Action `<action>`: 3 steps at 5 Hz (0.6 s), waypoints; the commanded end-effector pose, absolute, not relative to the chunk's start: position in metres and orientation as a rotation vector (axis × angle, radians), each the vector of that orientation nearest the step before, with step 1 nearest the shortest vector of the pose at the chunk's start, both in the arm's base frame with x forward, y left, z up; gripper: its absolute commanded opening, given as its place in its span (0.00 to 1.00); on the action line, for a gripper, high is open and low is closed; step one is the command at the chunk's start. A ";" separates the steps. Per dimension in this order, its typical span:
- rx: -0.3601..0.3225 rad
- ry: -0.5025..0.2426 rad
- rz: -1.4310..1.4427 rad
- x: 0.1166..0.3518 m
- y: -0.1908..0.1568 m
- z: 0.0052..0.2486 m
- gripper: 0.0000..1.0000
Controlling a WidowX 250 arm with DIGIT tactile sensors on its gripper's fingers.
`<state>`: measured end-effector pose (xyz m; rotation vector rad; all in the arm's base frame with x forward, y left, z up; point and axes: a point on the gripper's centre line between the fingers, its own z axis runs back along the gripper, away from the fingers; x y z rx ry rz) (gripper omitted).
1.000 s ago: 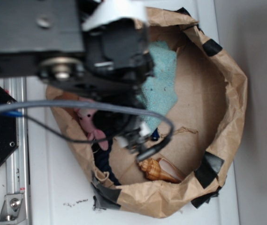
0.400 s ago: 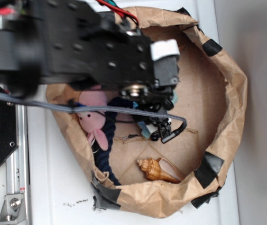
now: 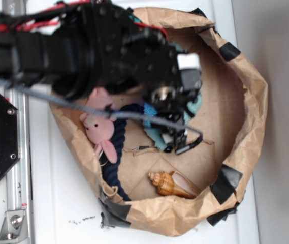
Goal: Grab the blue cloth.
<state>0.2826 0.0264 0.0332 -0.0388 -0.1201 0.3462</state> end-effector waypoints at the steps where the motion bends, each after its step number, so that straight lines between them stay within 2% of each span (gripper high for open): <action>1: -0.032 -0.166 0.406 0.292 0.049 0.041 0.00; 3: -0.010 -0.176 0.398 0.292 0.051 0.043 0.00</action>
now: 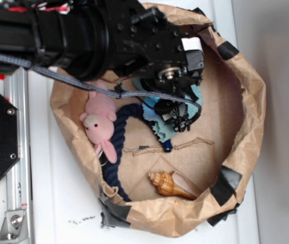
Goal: Grab the blue cloth.
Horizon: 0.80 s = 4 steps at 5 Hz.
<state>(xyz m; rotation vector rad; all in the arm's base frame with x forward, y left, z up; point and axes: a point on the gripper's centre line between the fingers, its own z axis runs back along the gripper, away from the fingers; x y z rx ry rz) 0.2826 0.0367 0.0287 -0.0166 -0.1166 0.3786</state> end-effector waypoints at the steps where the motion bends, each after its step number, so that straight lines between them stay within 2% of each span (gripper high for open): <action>1: 0.014 -0.203 0.374 0.290 0.051 0.051 0.00; 3: 0.066 -0.281 0.367 0.287 0.074 0.093 0.00; 4: 0.047 -0.339 0.422 0.285 0.089 0.112 0.00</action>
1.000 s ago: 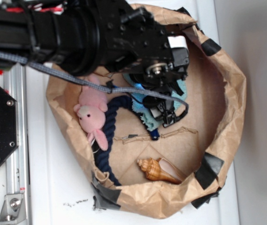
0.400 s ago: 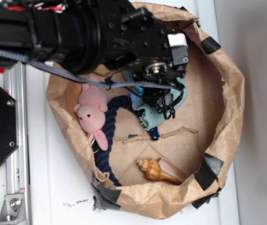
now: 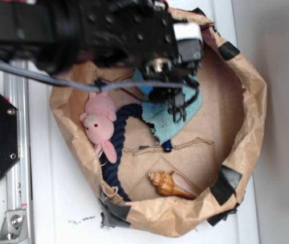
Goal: Grab the blue cloth.
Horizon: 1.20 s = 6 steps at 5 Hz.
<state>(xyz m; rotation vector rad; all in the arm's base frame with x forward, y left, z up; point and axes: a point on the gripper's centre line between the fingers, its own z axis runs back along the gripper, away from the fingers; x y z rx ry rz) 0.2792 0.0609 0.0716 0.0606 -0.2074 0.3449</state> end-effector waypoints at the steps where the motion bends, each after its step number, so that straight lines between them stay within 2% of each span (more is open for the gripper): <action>1: -0.001 -0.296 0.417 0.295 0.080 0.098 0.00; 2: -0.037 -0.239 0.365 0.303 0.058 0.078 1.00; 3: -0.074 -0.198 0.193 0.303 0.025 0.067 1.00; 4: -0.099 -0.200 0.034 0.285 0.004 0.076 1.00; 5: -0.196 -0.219 -0.106 0.274 0.012 0.095 1.00; 6: -0.237 -0.203 -0.171 0.269 0.012 0.094 1.00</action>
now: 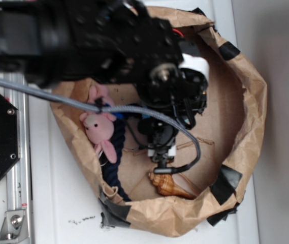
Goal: Grab the blue cloth.
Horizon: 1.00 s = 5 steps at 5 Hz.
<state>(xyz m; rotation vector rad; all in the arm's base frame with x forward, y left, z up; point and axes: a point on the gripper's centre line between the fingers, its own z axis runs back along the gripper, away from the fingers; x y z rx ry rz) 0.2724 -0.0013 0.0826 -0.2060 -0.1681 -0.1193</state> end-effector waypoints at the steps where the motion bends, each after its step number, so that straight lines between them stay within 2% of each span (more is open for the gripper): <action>1: -0.196 -0.153 -0.188 0.273 0.002 0.078 1.00; 2: -0.189 -0.119 -0.240 0.278 -0.012 0.063 1.00; 3: -0.113 -0.085 -0.268 0.278 -0.028 0.041 1.00; 4: -0.090 -0.065 -0.270 0.277 -0.028 0.031 1.00; 5: -0.087 -0.063 -0.197 0.286 -0.011 0.030 0.00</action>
